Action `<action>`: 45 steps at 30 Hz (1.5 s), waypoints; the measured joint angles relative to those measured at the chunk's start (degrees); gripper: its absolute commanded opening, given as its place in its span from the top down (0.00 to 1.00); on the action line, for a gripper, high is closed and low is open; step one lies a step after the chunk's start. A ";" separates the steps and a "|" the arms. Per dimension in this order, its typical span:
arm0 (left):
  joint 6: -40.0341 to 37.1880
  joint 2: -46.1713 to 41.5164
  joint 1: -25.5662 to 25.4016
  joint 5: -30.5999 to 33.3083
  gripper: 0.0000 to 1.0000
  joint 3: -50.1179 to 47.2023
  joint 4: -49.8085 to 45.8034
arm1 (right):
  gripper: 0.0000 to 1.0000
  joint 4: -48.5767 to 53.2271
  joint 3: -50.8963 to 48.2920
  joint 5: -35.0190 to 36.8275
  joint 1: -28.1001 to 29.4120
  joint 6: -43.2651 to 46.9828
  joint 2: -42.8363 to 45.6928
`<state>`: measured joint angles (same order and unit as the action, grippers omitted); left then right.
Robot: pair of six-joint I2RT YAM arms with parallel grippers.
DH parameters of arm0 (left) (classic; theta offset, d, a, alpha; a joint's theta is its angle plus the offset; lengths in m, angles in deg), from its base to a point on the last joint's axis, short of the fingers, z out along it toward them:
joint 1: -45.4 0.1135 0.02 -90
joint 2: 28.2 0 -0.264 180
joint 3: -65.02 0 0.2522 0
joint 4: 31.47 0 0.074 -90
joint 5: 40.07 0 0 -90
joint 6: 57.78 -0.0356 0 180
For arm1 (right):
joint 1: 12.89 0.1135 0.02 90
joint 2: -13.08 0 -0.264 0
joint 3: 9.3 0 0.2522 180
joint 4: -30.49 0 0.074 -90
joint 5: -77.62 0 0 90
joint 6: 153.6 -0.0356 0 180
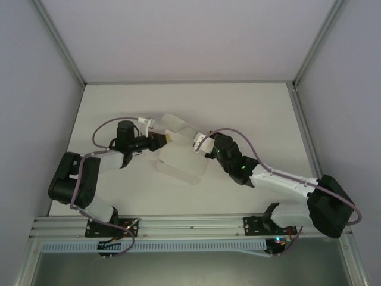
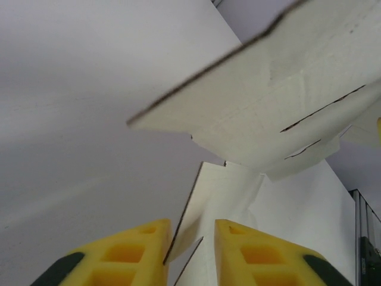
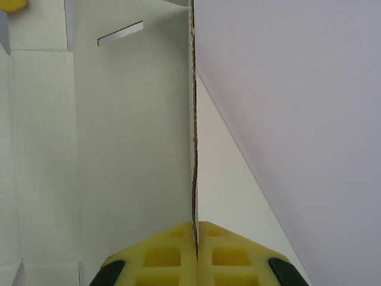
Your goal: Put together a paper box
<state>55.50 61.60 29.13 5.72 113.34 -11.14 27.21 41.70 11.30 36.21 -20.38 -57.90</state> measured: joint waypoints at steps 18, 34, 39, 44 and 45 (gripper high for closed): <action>-23.50 -11.04 -22.47 33.05 1.00 1.16 -15.26 | 1.00 6.97 4.52 1.36 -0.74 -0.39 -1.42; -36.30 -8.24 -35.89 58.84 0.90 2.25 -18.05 | 1.00 10.12 4.74 -0.20 -0.74 -0.33 -1.81; -32.37 -9.92 -31.56 55.23 0.31 1.60 -14.43 | 1.00 10.05 4.74 -0.48 -0.42 0.35 -1.62; -24.55 -18.51 -24.33 47.84 0.00 -0.52 -13.42 | 1.00 8.81 4.74 0.24 -0.31 3.37 -3.26; -22.91 -20.37 -22.77 46.42 0.00 -0.70 -13.42 | 1.00 8.17 4.74 0.55 -0.31 4.17 -4.04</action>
<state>32.60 41.23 6.36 52.15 112.64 -24.56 35.39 46.44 11.85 35.91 -16.21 -61.95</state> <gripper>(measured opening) 0.993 0.048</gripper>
